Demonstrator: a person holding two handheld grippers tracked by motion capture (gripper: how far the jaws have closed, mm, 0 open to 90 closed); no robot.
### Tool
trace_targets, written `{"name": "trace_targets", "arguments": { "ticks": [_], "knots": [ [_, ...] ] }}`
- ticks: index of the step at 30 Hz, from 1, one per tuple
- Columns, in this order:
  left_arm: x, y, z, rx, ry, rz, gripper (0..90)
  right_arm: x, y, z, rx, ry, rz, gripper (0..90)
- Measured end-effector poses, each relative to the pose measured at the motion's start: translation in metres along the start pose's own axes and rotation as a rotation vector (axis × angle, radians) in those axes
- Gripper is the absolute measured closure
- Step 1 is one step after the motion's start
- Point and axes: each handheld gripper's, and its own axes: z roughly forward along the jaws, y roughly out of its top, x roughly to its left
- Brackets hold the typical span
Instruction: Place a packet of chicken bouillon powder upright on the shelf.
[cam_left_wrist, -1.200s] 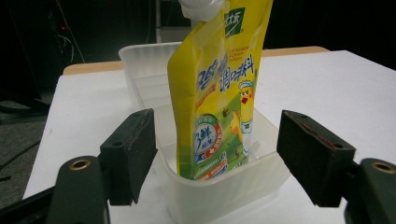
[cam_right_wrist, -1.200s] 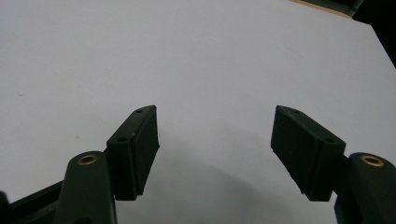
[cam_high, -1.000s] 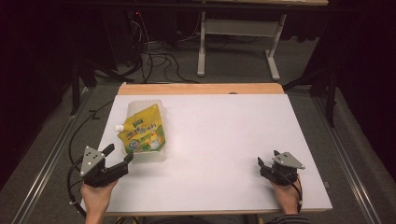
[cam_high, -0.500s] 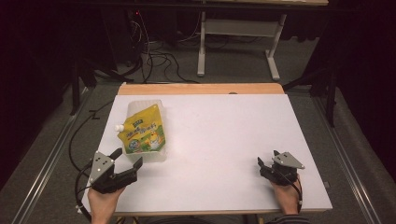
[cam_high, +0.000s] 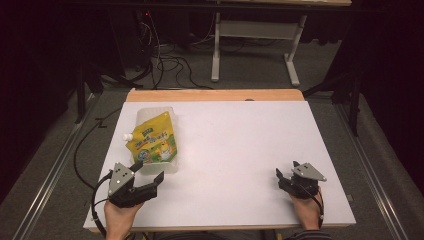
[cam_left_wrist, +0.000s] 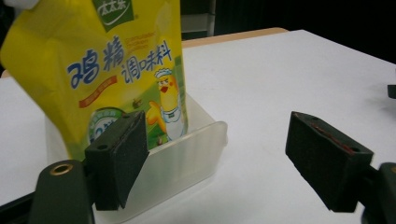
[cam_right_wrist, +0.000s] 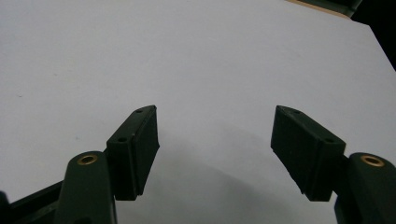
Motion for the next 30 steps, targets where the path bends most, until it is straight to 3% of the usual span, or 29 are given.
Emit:
{"name": "trace_targets", "arguments": {
  "ticks": [9,24,30],
  "knots": [
    [-0.010,0.001,0.013,0.046,-0.040,0.006,21.5,0.000,0.000,0.000,-0.001,0.000,0.000,32.7],
    [-0.027,0.005,0.030,0.055,-0.101,0.036,19.1,0.000,0.000,0.000,0.003,0.000,-0.003,32.7],
    [-0.033,0.007,0.041,0.083,-0.130,0.049,17.1,0.000,0.000,0.000,0.000,0.000,-0.001,32.6]
  ]
}}
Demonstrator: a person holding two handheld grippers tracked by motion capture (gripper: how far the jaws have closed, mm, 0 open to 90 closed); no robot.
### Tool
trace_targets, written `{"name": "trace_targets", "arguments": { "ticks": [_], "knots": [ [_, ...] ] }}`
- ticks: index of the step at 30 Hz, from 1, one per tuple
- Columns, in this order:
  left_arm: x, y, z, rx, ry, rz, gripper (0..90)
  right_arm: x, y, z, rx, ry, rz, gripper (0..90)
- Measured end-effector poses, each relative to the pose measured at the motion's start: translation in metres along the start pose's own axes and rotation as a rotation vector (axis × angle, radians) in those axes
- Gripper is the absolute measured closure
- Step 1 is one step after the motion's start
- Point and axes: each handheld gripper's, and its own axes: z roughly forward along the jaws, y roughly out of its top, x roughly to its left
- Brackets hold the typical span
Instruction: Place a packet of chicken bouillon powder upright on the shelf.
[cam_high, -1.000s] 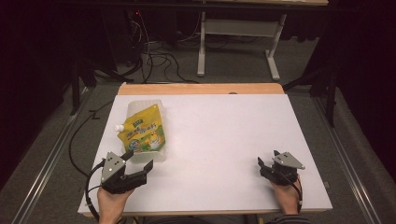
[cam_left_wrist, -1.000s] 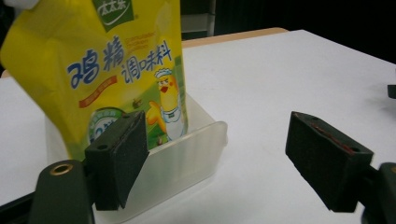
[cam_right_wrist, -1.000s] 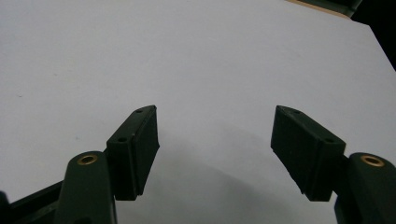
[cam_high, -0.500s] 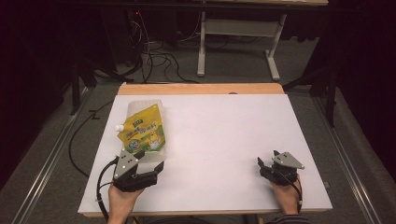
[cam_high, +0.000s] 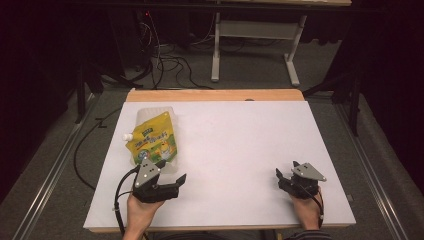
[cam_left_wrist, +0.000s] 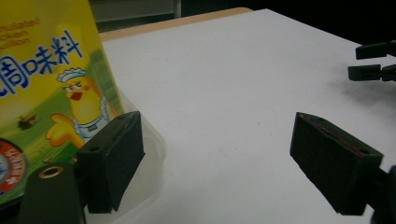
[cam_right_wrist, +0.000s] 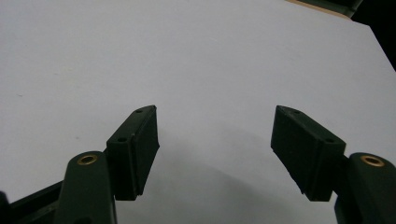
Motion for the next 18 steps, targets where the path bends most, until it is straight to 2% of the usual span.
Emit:
{"name": "trace_targets", "arguments": {
  "ticks": [7,14,18],
  "knots": [
    [-0.007,0.002,0.013,0.009,-0.028,0.009,15.8,0.000,0.000,0.000,0.002,0.001,-0.003,32.6],
    [-0.011,0.004,0.018,0.012,-0.044,0.032,15.6,0.000,0.000,0.000,0.003,0.001,-0.003,32.6],
    [-0.012,0.004,0.024,0.019,-0.061,0.027,15.4,0.000,0.000,0.000,0.003,0.001,-0.004,32.6]
  ]
}}
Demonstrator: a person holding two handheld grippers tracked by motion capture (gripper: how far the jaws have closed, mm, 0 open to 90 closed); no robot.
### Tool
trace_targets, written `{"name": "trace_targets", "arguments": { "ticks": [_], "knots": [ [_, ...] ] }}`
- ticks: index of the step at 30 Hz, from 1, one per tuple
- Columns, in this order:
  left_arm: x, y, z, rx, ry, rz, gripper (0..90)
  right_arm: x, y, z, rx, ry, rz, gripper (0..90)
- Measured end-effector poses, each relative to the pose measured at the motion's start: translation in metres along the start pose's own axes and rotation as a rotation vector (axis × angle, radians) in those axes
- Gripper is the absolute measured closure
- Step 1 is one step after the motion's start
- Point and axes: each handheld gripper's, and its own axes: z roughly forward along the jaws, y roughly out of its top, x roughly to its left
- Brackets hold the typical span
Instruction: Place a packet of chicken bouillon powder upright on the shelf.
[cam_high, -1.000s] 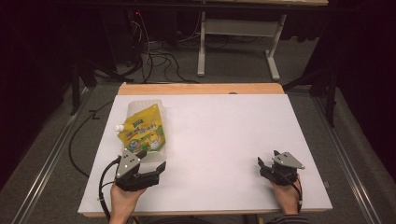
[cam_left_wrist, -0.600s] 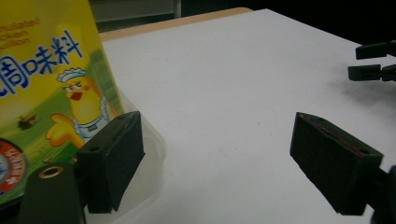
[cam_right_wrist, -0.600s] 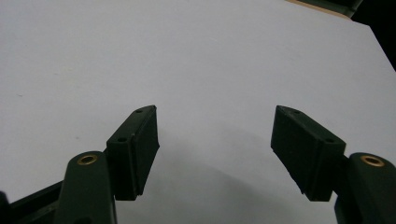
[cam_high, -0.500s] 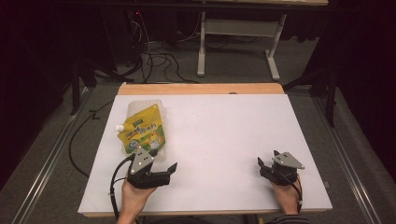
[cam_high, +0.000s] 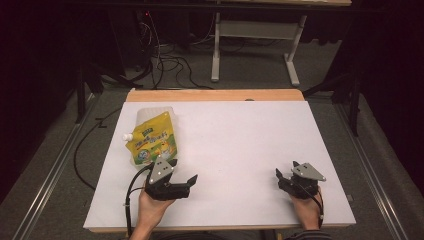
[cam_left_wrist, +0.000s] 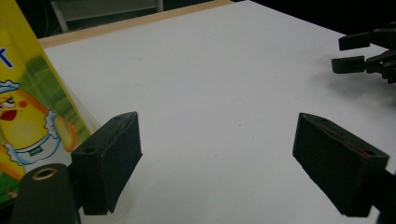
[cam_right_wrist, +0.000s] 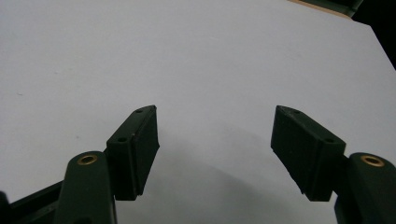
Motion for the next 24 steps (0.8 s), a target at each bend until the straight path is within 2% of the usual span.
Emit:
{"name": "trace_targets", "arguments": {
  "ticks": [12,18,24],
  "knots": [
    [-0.006,0.003,0.021,0.029,-0.048,0.013,14.9,0.000,0.000,0.000,-0.001,-0.001,-0.001,32.7],
    [-0.007,0.003,0.029,0.037,-0.054,-0.001,14.6,0.000,0.000,0.000,-0.002,0.002,0.000,32.9],
    [-0.010,0.005,0.033,0.035,-0.041,0.009,13.7,0.000,0.000,0.000,-0.001,0.001,0.001,33.0]
  ]
}}
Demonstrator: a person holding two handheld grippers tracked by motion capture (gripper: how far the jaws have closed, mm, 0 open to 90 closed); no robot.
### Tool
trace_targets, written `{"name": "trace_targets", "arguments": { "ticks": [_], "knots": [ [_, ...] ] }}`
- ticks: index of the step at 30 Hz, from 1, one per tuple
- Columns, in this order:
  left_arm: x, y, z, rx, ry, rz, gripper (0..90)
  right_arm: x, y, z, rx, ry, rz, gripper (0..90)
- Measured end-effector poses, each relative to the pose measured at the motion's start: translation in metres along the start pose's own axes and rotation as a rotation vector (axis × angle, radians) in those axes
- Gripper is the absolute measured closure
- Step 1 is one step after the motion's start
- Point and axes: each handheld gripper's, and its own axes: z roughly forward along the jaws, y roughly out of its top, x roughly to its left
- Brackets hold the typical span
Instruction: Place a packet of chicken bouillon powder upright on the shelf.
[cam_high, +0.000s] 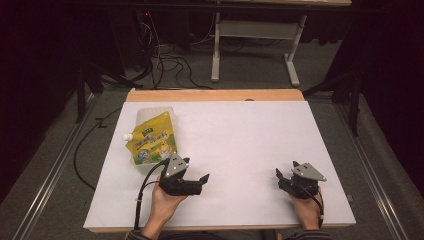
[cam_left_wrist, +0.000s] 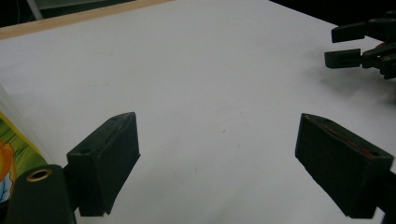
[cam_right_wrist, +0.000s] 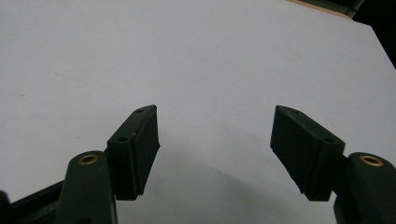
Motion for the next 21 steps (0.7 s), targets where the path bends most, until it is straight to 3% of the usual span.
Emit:
{"name": "trace_targets", "arguments": {
  "ticks": [21],
  "knots": [
    [0.000,-0.001,0.029,0.030,-0.018,-0.012,15.4,0.000,0.000,0.000,0.000,0.002,-0.003,33.1]
  ]
}}
